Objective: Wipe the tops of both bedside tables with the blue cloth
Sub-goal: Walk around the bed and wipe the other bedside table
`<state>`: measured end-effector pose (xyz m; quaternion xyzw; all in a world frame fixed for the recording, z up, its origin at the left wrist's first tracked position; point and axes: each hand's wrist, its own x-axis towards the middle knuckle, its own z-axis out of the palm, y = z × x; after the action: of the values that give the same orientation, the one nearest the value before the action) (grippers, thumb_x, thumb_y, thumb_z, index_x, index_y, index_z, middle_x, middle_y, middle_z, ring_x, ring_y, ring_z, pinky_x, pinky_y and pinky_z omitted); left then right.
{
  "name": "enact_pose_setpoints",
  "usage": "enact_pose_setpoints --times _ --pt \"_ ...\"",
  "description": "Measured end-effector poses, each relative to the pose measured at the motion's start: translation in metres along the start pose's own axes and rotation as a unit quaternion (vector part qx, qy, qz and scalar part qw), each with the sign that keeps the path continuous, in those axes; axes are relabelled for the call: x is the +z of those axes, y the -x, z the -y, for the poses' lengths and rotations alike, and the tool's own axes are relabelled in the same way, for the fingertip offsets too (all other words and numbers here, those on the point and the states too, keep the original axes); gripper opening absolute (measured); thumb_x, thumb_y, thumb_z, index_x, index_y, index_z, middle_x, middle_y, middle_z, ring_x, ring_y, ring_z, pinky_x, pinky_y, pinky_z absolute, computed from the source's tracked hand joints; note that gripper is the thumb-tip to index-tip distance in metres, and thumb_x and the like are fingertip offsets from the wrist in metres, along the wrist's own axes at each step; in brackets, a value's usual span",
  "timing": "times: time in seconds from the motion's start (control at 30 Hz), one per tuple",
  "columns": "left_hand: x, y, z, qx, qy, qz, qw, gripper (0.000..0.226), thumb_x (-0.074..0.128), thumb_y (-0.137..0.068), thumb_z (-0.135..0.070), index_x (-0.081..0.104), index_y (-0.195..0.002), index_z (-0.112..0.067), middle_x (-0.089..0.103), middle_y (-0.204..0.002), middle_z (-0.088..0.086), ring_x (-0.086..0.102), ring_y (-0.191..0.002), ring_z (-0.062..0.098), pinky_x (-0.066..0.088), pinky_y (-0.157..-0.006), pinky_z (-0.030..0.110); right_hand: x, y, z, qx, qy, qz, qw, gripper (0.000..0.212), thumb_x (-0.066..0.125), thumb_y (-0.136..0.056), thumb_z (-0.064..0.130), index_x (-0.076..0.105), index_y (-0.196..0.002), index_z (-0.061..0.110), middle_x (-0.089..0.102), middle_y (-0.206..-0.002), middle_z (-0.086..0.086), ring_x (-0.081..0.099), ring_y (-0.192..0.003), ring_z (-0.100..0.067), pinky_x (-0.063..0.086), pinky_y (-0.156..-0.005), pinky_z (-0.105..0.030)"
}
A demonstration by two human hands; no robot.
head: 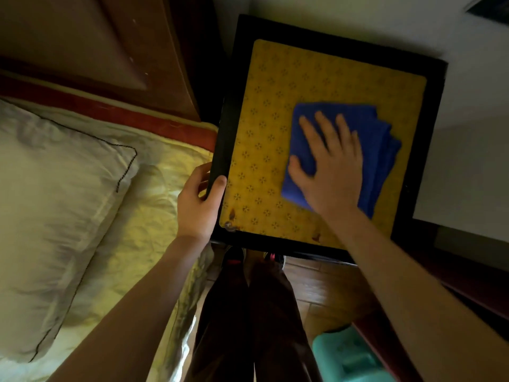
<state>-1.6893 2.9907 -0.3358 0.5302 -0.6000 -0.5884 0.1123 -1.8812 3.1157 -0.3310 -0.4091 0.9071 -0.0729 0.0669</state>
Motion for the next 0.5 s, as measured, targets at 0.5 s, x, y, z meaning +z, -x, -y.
enact_pose_setpoints --times 0.5 --pt "0.000 0.001 0.000 -0.002 -0.014 -0.003 1.000 0.018 0.055 -0.094 -0.031 0.061 -0.110 -0.027 0.067 -0.085 -0.004 0.064 -0.081 0.017 0.051 -0.068 0.028 -0.004 0.048 0.008 0.002 0.003 0.014 1.000 0.061 0.039 -0.094 0.052 0.033 -0.149 0.028 0.031 -0.157 0.002 0.022 -0.147 -0.027 0.014 -0.121 -0.046"
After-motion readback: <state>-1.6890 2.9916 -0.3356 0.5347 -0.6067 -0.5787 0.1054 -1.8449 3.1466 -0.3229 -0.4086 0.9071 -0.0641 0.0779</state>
